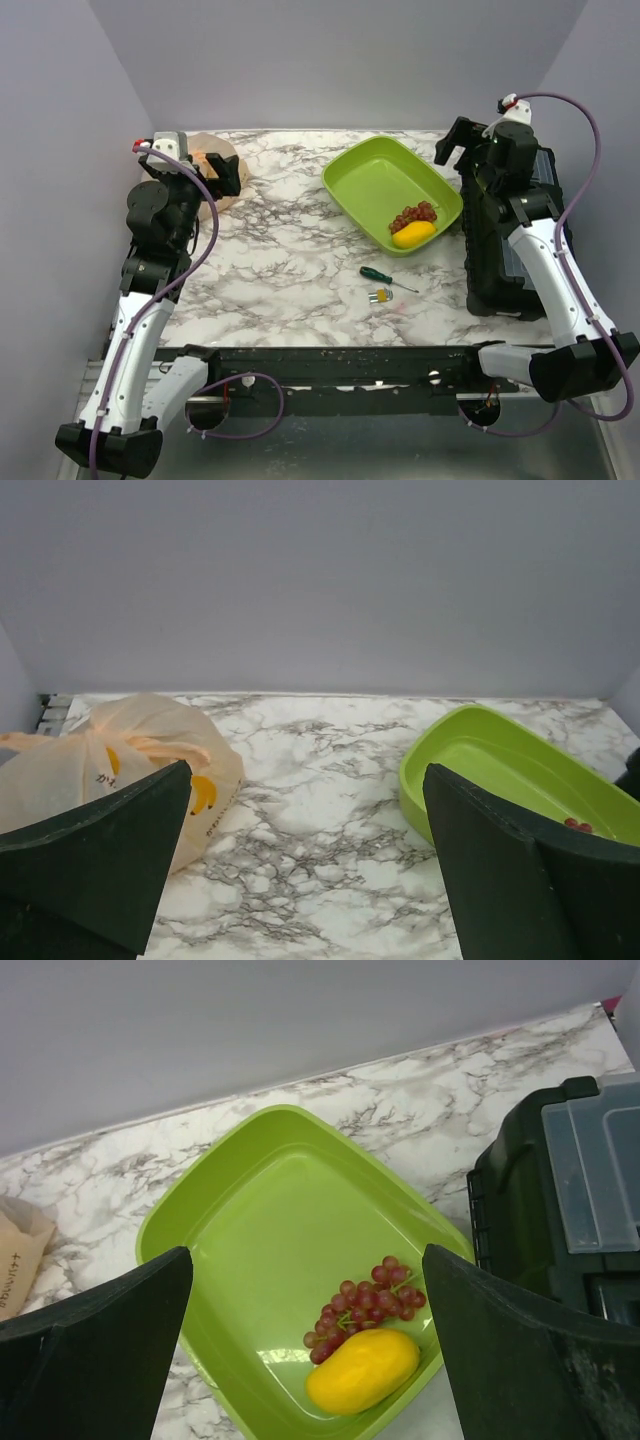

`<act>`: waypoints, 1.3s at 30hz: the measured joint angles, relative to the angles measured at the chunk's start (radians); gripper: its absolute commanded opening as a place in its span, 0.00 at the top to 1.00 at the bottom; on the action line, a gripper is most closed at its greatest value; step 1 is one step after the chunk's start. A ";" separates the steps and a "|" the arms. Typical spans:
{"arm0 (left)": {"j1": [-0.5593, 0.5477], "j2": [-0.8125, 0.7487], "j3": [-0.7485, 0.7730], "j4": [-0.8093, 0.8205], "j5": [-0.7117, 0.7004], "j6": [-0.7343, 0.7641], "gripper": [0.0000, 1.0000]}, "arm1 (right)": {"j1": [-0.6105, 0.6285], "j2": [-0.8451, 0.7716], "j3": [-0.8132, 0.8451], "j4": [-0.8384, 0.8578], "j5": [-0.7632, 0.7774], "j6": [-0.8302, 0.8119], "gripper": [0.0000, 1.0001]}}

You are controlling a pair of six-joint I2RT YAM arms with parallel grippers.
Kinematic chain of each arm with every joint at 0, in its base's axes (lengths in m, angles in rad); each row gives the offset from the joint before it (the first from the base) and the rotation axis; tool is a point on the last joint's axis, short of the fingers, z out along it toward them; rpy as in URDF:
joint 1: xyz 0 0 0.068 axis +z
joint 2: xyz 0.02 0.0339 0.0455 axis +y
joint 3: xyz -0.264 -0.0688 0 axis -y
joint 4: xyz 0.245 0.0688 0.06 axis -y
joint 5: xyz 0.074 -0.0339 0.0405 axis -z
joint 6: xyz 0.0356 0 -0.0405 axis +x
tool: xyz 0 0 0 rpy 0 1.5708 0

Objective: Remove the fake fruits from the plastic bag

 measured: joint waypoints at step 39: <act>0.224 0.496 0.099 -0.124 0.089 -0.434 0.12 | 0.003 0.031 -0.110 0.056 -0.444 0.304 0.00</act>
